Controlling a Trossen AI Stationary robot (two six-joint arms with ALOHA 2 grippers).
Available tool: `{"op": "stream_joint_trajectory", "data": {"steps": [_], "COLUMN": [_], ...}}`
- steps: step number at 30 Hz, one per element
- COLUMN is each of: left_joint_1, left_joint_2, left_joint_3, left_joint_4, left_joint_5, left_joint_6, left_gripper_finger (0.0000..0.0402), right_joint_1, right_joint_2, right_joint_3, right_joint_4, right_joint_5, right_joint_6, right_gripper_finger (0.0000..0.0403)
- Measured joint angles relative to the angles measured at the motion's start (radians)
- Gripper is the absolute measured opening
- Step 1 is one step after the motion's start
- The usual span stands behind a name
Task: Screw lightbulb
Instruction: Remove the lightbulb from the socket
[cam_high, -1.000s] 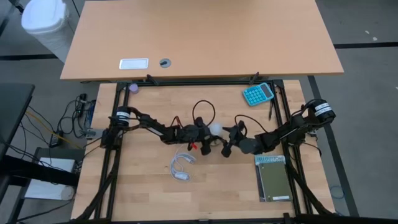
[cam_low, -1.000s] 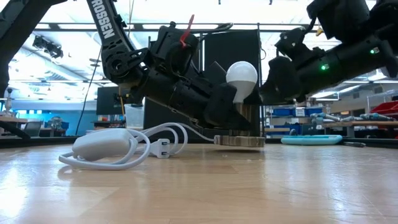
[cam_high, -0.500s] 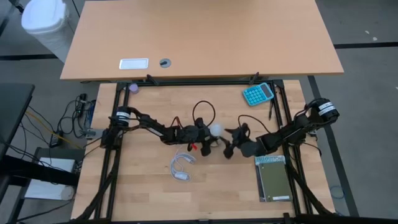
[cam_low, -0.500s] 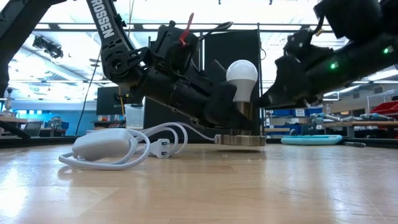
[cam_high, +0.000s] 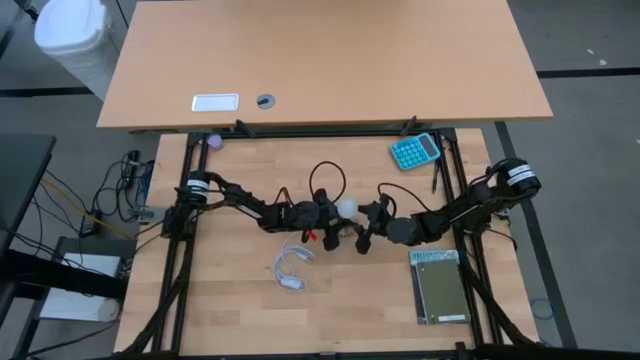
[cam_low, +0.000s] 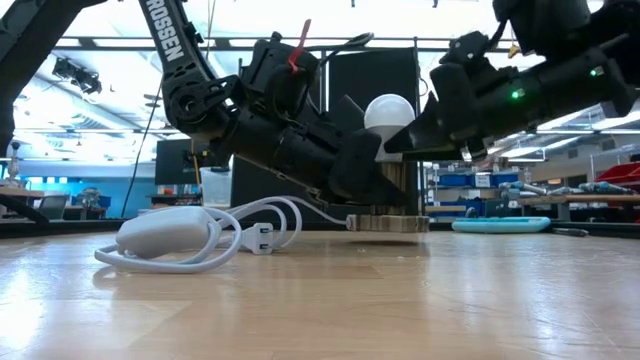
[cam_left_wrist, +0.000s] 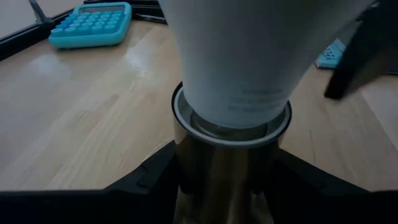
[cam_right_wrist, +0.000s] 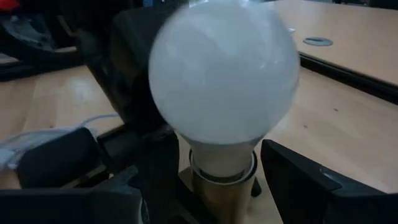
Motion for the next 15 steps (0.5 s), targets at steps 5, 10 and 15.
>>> {"op": "stream_joint_trajectory", "data": {"steps": [5,10,15], "left_joint_1": [0.000,0.001,0.000], "left_joint_2": [0.000,0.000,0.000], "left_joint_3": [0.000,0.000,0.000], "left_joint_4": [-0.002,-0.008,-0.016], "left_joint_5": [-0.001,-0.005,0.000], "left_joint_6": [-0.001,-0.002,-0.001], "left_gripper_finger": [0.0195,0.0195,0.0195], "right_joint_1": [-0.005,0.032,0.088], "right_joint_2": [0.020,-0.004,-0.055], "right_joint_3": [0.003,-0.008,-0.035], "right_joint_4": [-0.016,-0.044,-0.127], "right_joint_5": [0.027,0.155,0.288], "right_joint_6": [0.001,0.004,0.043], "right_gripper_finger": [0.0228,0.0228,0.0228]}}
